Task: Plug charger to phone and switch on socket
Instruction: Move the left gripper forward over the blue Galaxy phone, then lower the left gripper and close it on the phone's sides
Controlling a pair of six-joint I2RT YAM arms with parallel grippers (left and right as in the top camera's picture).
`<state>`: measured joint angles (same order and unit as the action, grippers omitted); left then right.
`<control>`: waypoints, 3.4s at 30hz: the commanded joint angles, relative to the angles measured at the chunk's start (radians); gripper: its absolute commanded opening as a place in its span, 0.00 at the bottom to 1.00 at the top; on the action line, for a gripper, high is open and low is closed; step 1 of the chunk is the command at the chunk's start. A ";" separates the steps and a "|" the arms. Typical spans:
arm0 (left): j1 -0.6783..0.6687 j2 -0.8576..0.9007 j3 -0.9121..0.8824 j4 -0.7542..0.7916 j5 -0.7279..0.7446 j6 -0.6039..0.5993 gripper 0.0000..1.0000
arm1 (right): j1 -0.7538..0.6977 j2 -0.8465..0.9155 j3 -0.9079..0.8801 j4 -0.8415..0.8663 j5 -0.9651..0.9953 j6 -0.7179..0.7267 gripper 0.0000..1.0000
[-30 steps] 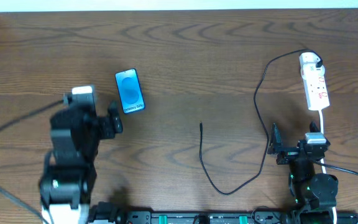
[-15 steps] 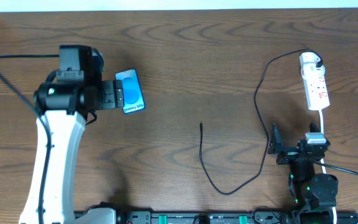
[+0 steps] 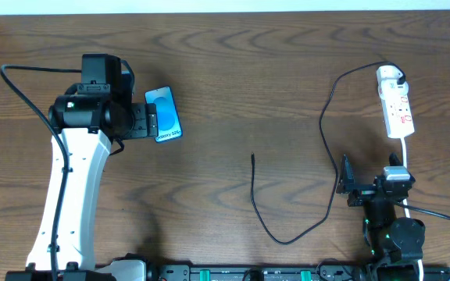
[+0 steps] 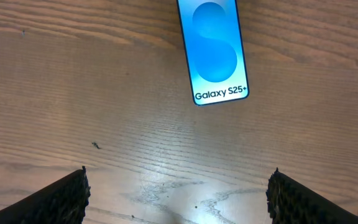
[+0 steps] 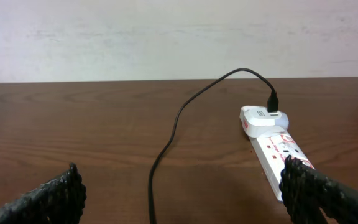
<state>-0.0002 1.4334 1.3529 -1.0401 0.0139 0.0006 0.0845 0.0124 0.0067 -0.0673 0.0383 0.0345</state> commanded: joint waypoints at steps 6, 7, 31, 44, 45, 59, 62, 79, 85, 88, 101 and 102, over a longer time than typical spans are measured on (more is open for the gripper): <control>0.006 -0.004 0.021 -0.004 0.002 0.003 0.91 | 0.009 -0.006 -0.001 -0.004 0.008 0.010 0.99; 0.006 -0.004 0.021 -0.004 0.002 0.003 0.90 | 0.009 -0.006 -0.001 -0.004 0.008 0.010 0.99; 0.005 0.015 0.004 -0.017 0.002 0.002 0.73 | 0.009 -0.006 -0.001 -0.004 0.008 0.010 0.99; 0.005 0.179 0.004 0.064 0.088 -0.044 1.00 | 0.009 -0.006 -0.001 -0.003 0.008 0.010 0.99; 0.005 0.199 0.004 0.079 0.088 -0.047 1.00 | 0.009 -0.006 -0.001 -0.003 0.008 0.010 0.99; 0.001 0.383 0.007 0.240 0.087 -0.149 0.99 | 0.009 -0.006 -0.001 -0.004 0.008 0.010 0.99; 0.001 0.390 0.031 0.237 0.088 -0.148 0.99 | 0.009 -0.006 -0.001 -0.004 0.008 0.010 0.99; -0.023 0.537 0.250 0.093 0.072 -0.175 0.99 | 0.009 -0.006 -0.001 -0.004 0.008 0.010 0.99; -0.055 0.608 0.249 0.130 0.068 -0.177 0.99 | 0.009 -0.006 -0.001 -0.003 0.008 0.010 0.99; -0.058 0.632 0.249 0.158 0.056 -0.198 0.99 | 0.009 -0.006 -0.001 -0.004 0.008 0.010 0.99; -0.044 0.654 0.249 0.201 0.042 -0.232 0.99 | 0.009 -0.006 -0.001 -0.003 0.008 0.010 0.99; -0.044 0.654 0.249 0.202 0.042 -0.231 0.99 | 0.009 -0.006 -0.001 -0.004 0.008 0.010 0.99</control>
<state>-0.0483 2.0724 1.5867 -0.8375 0.0723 -0.2142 0.0849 0.0124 0.0067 -0.0673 0.0383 0.0345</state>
